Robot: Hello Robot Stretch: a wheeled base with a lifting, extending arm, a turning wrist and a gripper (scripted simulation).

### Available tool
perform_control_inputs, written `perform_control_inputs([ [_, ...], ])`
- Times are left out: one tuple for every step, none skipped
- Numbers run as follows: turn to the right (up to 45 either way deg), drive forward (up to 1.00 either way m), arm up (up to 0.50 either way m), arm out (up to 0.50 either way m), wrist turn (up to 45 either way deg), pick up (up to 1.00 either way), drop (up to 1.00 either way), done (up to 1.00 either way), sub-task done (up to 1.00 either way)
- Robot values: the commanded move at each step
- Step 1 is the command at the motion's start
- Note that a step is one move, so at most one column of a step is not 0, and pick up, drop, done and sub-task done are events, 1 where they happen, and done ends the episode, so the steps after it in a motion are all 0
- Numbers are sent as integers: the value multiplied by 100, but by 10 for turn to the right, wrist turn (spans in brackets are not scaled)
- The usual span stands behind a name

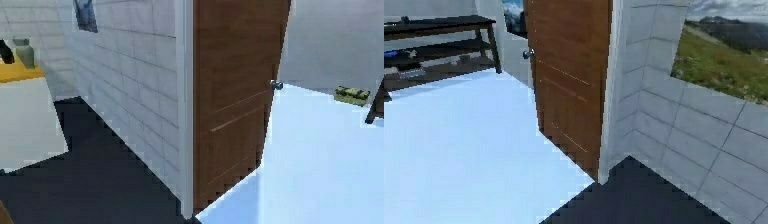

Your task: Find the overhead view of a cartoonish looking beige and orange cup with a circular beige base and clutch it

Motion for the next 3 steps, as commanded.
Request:
perform_control_inputs([
  [-120,0,0,0,0,0,0,0,0],
  [0,40,0,0,0,0,0,0,0],
  [-180,0,0,0,0,0,0,0,0],
])
